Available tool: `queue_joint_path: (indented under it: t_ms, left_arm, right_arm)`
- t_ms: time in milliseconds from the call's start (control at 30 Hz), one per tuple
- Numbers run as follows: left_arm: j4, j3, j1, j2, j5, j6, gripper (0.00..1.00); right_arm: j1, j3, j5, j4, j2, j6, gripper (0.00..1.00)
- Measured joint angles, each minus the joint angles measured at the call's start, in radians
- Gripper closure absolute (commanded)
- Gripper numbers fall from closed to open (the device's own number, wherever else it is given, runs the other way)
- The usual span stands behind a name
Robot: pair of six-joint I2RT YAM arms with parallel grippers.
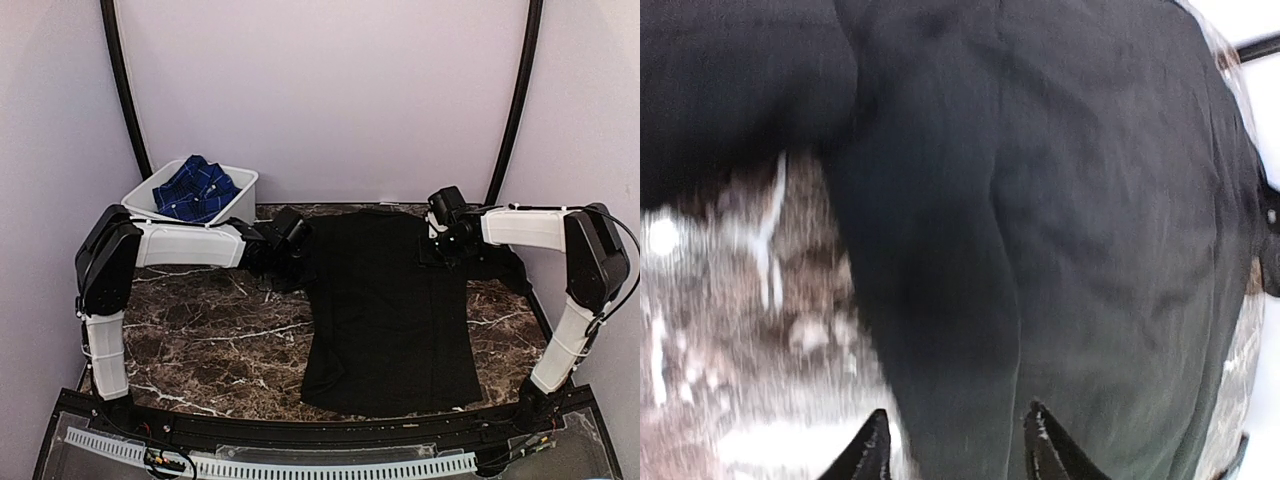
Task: Fold and stack the long sleeve shirts
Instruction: Move the flattened shirt to the center of the board.
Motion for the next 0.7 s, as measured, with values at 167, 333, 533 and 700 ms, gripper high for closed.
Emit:
queue_joint_path:
  t_ms: [167,333,533,700]
  left_arm:
    - [0.031,0.090,0.045,0.088,-0.018,-0.006,0.67]
    - [0.040,0.185,0.099,0.184,0.000,-0.002,0.70]
    - [0.044,0.246,0.147,0.277,0.047,0.008,0.71]
    - [0.048,0.256,0.166,0.286,0.085,0.027,0.71]
  right_arm:
    - [0.000,0.002,-0.004,0.002,0.001,-0.006,0.58]
    - [0.000,0.014,-0.006,0.010,0.014,-0.008,0.58]
    - [0.000,0.016,-0.003,0.013,0.050,-0.008,0.58]
    - [-0.003,0.012,-0.001,0.035,0.078,-0.007,0.57]
